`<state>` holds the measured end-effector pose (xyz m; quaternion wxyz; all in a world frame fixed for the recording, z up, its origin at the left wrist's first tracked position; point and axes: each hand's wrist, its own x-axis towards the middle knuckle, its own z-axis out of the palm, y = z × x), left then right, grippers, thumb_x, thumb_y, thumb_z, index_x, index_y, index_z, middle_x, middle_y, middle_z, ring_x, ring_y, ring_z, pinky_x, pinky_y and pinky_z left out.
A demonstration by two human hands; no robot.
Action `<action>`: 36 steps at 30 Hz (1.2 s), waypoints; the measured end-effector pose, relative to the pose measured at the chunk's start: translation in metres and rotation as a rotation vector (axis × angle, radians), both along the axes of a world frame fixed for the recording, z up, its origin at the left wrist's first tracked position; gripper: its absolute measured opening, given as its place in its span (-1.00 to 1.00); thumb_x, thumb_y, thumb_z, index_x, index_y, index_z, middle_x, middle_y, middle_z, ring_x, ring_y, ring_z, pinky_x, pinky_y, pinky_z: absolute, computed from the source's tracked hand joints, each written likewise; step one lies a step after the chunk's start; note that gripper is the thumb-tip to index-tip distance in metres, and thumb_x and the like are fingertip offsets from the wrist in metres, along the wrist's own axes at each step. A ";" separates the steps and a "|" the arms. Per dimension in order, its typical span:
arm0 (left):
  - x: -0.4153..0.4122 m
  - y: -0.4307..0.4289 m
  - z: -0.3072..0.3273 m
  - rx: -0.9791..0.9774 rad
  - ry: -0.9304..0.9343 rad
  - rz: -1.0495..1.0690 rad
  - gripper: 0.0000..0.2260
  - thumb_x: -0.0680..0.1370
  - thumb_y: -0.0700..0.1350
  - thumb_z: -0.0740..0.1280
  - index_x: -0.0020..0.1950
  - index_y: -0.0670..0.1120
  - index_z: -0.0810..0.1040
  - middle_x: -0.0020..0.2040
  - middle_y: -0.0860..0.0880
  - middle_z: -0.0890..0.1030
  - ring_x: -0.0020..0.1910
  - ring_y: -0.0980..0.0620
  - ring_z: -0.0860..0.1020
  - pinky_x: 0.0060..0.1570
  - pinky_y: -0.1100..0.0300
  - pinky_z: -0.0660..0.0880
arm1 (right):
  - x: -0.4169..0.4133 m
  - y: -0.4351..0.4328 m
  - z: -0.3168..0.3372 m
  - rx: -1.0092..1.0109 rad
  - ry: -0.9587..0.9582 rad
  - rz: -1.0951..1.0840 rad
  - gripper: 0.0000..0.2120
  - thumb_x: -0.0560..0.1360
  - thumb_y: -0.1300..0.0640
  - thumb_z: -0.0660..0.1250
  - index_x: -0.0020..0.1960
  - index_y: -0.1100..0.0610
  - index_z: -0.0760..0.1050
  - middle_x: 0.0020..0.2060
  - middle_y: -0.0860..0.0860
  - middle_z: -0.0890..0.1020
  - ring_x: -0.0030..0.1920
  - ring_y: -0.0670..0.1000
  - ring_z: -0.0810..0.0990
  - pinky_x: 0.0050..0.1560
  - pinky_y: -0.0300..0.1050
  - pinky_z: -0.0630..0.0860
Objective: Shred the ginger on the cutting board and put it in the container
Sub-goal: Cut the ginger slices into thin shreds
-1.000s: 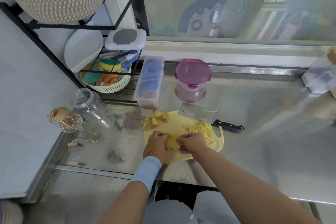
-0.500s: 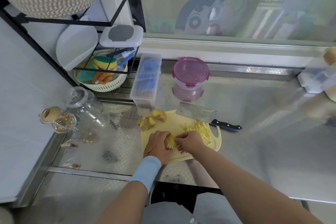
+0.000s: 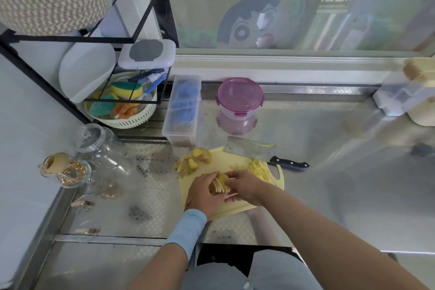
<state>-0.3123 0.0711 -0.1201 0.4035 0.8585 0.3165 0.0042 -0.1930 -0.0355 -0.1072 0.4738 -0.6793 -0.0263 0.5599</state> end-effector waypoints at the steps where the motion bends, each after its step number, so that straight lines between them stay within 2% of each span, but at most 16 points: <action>1: 0.000 0.000 0.000 0.008 0.010 -0.023 -0.37 0.36 -0.01 0.54 0.41 0.02 0.44 0.31 0.08 0.48 0.31 0.09 0.36 0.29 0.28 0.27 | 0.000 -0.001 -0.001 -0.012 -0.028 0.017 -0.79 0.63 0.30 0.25 0.24 0.28 0.54 0.05 0.30 0.63 -0.16 0.13 0.66 -0.18 -0.03 0.66; 3: 0.001 0.000 -0.002 0.029 0.046 -0.074 -0.37 0.39 0.02 0.51 0.43 0.01 0.42 0.32 0.07 0.47 0.31 0.08 0.33 0.28 0.30 0.22 | -0.002 -0.002 -0.003 -0.054 -0.091 0.039 -0.81 0.63 0.30 0.26 0.16 0.35 0.58 0.05 0.34 0.63 -0.14 0.18 0.67 -0.18 -0.03 0.67; 6: 0.002 0.000 -0.005 0.111 0.075 -0.137 -0.38 0.39 0.06 0.49 0.42 -0.01 0.43 0.31 0.06 0.47 0.30 0.04 0.31 0.27 0.32 0.18 | -0.006 -0.002 -0.002 -0.118 -0.167 0.046 -0.82 0.60 0.27 0.32 -0.01 0.40 0.59 -0.15 0.23 0.59 -0.24 0.14 0.67 -0.15 -0.02 0.69; 7: 0.003 -0.001 -0.006 0.130 0.066 -0.140 -0.39 0.38 0.06 0.49 0.41 -0.01 0.45 0.30 0.04 0.45 0.30 0.03 0.32 0.27 0.33 0.18 | -0.006 -0.002 -0.001 -0.141 -0.212 0.071 -0.82 0.60 0.25 0.33 -0.14 0.33 0.57 -0.25 0.17 0.55 -0.32 0.08 0.65 -0.16 -0.05 0.67; 9: 0.002 -0.001 -0.010 0.135 0.056 -0.137 -0.36 0.36 0.10 0.51 0.41 0.00 0.45 0.28 0.02 0.38 0.28 0.04 0.31 0.25 0.35 0.15 | -0.005 0.000 0.000 -0.212 -0.358 0.184 -0.66 0.58 0.20 0.33 -0.37 0.15 0.40 -0.43 0.06 0.42 -0.44 0.00 0.54 -0.24 -0.05 0.54; 11: 0.000 -0.001 -0.011 0.150 0.093 -0.158 -0.31 0.38 0.15 0.49 0.47 0.06 0.37 0.26 0.03 0.31 0.26 0.05 0.27 0.24 0.34 0.17 | -0.006 0.003 0.001 -0.264 -0.495 0.270 -0.59 0.55 0.18 0.30 -0.43 0.09 0.26 -0.48 0.02 0.32 -0.43 0.03 0.40 -0.29 -0.07 0.37; 12: -0.001 0.000 -0.012 0.159 0.122 -0.182 -0.29 0.39 0.17 0.47 0.50 0.08 0.32 0.26 0.04 0.28 0.26 0.05 0.25 0.26 0.30 0.21 | -0.006 0.003 0.000 -0.279 -0.542 0.281 -0.60 0.54 0.19 0.29 -0.43 0.09 0.26 -0.47 0.02 0.34 -0.39 0.05 0.37 -0.29 -0.08 0.33; 16: -0.004 0.004 -0.011 0.155 0.203 -0.236 -0.15 0.39 0.24 0.42 0.57 0.06 0.11 0.28 0.06 0.21 0.30 0.07 0.21 0.29 0.22 0.28 | -0.005 0.000 -0.005 -0.356 -0.651 0.245 -0.74 0.55 0.13 0.38 -0.30 0.06 0.45 -0.28 0.01 0.58 -0.32 0.00 0.49 -0.34 -0.18 0.38; 18: -0.008 0.006 -0.007 0.164 0.184 -0.195 -0.19 0.40 0.27 0.38 0.56 0.11 0.13 0.30 0.10 0.20 0.32 0.09 0.20 0.29 0.19 0.29 | -0.005 -0.001 -0.006 -0.368 -0.666 0.231 -0.91 0.54 0.07 0.42 -0.10 0.06 0.55 -0.14 0.00 0.62 -0.17 0.01 0.54 -0.24 -0.19 0.41; 20: -0.013 0.008 -0.007 0.168 0.141 -0.185 -0.34 0.44 0.22 0.35 0.51 0.15 0.26 0.29 0.13 0.23 0.30 0.11 0.23 0.30 0.17 0.31 | -0.004 -0.003 -0.005 -0.377 -0.685 0.233 -0.79 0.54 0.04 0.43 0.13 0.09 0.57 0.00 0.01 0.62 -0.07 0.02 0.55 -0.13 -0.17 0.44; 23: -0.023 0.012 -0.008 0.105 0.094 -0.193 -0.48 0.49 0.05 0.38 0.44 0.10 0.41 0.22 0.13 0.32 0.24 0.14 0.29 0.32 0.15 0.31 | -0.006 -0.005 0.000 -0.368 -0.829 0.314 -0.65 0.57 0.03 0.40 0.31 0.10 0.51 0.17 0.05 0.54 0.12 0.09 0.56 0.03 -0.10 0.48; 25: -0.025 0.014 -0.009 0.086 0.079 -0.195 -0.48 0.49 0.00 0.41 0.45 0.07 0.41 0.18 0.15 0.34 0.22 0.15 0.32 0.30 0.19 0.31 | -0.010 -0.005 0.003 -0.306 -0.944 0.395 -0.64 0.59 0.04 0.35 0.36 0.05 0.48 0.19 0.04 0.50 0.17 0.10 0.55 0.11 -0.04 0.51; 28: -0.023 0.013 -0.006 0.051 0.074 -0.159 -0.47 0.44 -0.01 0.44 0.41 0.10 0.44 0.18 0.17 0.37 0.20 0.16 0.38 0.22 0.30 0.31 | -0.016 -0.002 0.006 -0.241 -1.038 0.620 -0.63 0.61 0.03 0.30 0.41 -0.03 0.46 0.19 0.02 0.45 0.13 0.12 0.57 0.01 -0.05 0.51; 30: -0.019 0.013 -0.005 0.047 0.067 -0.174 -0.52 0.44 -0.08 0.45 0.35 0.08 0.48 0.17 0.16 0.37 0.16 0.12 0.44 0.14 0.32 0.37 | -0.017 -0.001 0.006 -0.251 -1.045 0.712 -0.60 0.62 0.01 0.28 0.45 -0.06 0.43 0.20 0.03 0.44 0.14 0.14 0.56 0.02 -0.02 0.50; 33: -0.016 0.015 -0.002 0.070 0.050 -0.171 -0.59 0.45 -0.16 0.45 0.27 0.06 0.53 0.14 0.17 0.39 0.03 0.17 0.46 0.05 0.36 0.38 | -0.017 -0.001 0.004 -0.261 -1.033 0.715 -0.60 0.63 0.00 0.28 0.46 -0.09 0.42 0.19 0.03 0.44 0.15 0.12 0.55 0.05 0.00 0.51; 36: -0.015 0.016 -0.004 0.094 0.026 -0.156 -0.62 0.45 -0.18 0.45 0.25 0.03 0.54 0.12 0.16 0.43 -0.01 0.19 0.44 0.07 0.37 0.36 | -0.015 -0.003 0.003 -0.252 -1.007 0.687 -0.59 0.63 0.00 0.29 0.47 -0.10 0.42 0.19 0.03 0.44 0.16 0.11 0.55 0.07 -0.02 0.50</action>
